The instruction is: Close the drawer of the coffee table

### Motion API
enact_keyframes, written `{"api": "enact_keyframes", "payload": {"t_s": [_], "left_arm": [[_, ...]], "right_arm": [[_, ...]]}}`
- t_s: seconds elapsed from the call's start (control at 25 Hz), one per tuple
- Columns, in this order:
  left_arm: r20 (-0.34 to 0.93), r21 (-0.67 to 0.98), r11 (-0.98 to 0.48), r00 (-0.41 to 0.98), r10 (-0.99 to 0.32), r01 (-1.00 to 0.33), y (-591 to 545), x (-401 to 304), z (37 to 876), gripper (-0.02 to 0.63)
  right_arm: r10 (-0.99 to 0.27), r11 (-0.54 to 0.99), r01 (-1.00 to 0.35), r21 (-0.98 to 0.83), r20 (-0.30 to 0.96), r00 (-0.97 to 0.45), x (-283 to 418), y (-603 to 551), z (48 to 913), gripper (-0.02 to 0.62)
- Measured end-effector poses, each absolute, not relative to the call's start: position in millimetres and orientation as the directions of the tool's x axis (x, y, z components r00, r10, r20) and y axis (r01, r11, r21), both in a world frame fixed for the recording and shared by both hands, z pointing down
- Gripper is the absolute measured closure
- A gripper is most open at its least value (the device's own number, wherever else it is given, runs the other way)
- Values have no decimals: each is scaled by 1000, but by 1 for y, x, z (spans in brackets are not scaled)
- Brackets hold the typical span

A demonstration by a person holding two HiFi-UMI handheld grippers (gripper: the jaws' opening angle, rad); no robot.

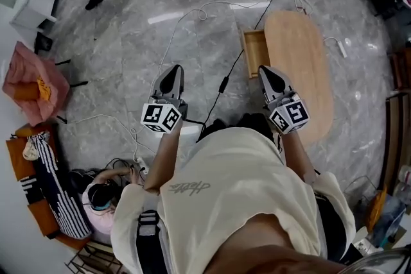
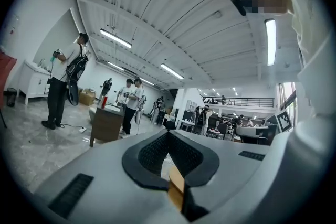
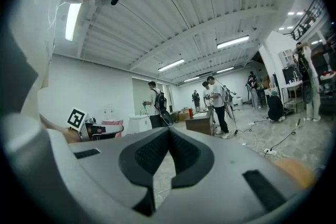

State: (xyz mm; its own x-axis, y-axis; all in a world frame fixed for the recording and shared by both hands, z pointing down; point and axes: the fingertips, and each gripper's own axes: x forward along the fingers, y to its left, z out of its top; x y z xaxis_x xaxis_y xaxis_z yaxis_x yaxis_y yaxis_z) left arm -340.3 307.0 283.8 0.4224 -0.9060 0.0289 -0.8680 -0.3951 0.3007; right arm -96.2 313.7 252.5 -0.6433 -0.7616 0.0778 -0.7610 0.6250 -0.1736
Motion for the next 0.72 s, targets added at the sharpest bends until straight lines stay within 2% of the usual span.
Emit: {"api": "enact_keyframes", "payload": {"t_s": [0.4,0.72], "left_arm": [[107,267,-353,391,-914,-897,243,-362,306,601],[138,285,-280,329,-934,-917,154,-362,305,601]], "right_arm": [[-754,618,-759,-203,121,-646,-103,242,279,601],[-685,696,-692,-194,112,-720,-119,129,295,601]]}}
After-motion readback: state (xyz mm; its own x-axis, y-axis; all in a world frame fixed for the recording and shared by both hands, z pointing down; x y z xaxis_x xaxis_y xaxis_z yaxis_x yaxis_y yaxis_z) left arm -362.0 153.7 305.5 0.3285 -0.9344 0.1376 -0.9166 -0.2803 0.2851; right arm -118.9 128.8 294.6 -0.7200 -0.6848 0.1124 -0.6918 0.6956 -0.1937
